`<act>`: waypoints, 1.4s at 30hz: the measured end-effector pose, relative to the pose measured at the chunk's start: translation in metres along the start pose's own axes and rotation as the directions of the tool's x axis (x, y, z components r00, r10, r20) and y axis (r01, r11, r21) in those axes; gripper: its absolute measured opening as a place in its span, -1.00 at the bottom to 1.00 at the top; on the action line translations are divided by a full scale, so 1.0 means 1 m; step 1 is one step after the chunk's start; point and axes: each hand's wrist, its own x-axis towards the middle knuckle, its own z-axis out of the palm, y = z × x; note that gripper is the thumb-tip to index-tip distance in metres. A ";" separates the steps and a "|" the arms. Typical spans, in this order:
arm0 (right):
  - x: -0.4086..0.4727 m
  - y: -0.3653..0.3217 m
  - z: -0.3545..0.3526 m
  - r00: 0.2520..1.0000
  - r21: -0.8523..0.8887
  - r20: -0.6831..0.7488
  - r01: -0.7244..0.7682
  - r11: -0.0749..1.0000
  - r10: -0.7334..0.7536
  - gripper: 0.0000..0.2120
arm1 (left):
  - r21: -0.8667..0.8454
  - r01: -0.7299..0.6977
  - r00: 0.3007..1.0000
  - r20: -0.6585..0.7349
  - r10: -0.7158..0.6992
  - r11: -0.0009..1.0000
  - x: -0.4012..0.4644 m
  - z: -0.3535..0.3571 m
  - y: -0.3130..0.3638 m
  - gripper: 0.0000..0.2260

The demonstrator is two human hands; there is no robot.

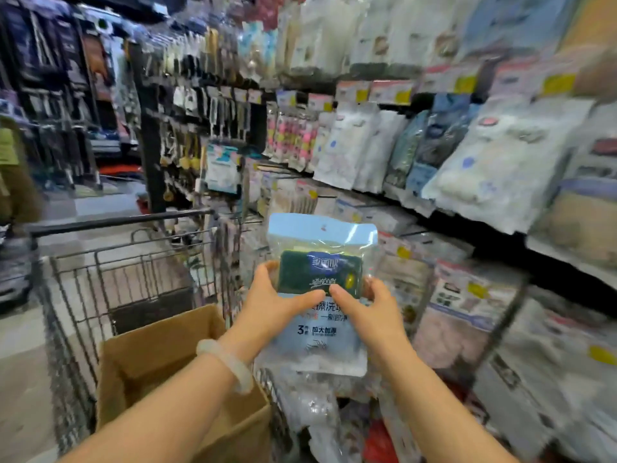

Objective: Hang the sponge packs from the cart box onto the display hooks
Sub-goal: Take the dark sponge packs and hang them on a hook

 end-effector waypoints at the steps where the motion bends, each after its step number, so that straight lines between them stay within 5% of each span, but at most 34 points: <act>1: -0.006 -0.007 -0.026 0.999 0.006 -0.051 0.018 1.000 -0.018 -0.64 | -0.005 -0.027 0.999 0.032 0.027 1.000 -0.006 0.022 0.011 -0.22; 6: -0.054 -0.039 -0.162 0.959 -0.021 -0.275 0.056 0.998 -0.060 -0.39 | -0.081 -0.133 0.965 0.216 0.148 0.988 -0.055 0.141 0.070 -0.30; 10: -0.105 -0.065 -0.274 0.900 -0.083 -0.405 0.140 0.987 -0.162 -0.46 | -0.162 -0.153 0.919 0.340 0.201 0.975 -0.115 0.235 0.117 -0.19; 18: -0.197 -0.122 -0.436 0.823 -0.237 -0.501 0.166 0.957 -0.267 -0.49 | -0.325 -0.135 0.821 0.493 0.289 0.936 -0.209 0.365 0.188 -0.38; 25: -0.226 -0.172 -0.502 0.806 -0.198 -0.498 0.254 0.947 -0.320 -0.43 | -0.438 -0.151 0.730 0.555 0.399 0.886 -0.234 0.421 0.248 -0.53; 29: -0.216 -0.200 -0.517 0.753 -0.198 -0.540 0.321 0.926 -0.376 -0.38 | -0.499 -0.152 0.652 0.598 0.466 0.853 -0.219 0.433 0.285 -0.43; 36: -0.164 -0.215 -0.533 0.732 -0.105 -0.601 0.325 0.940 -0.320 -0.71 | -0.554 -0.054 0.593 0.651 0.473 0.831 -0.159 0.445 0.308 -0.37; 42: -0.130 -0.212 -0.539 0.728 0.003 -0.610 0.396 0.918 -0.312 -0.75 | -0.568 -0.049 0.537 0.678 0.502 0.821 -0.124 0.454 0.316 -0.39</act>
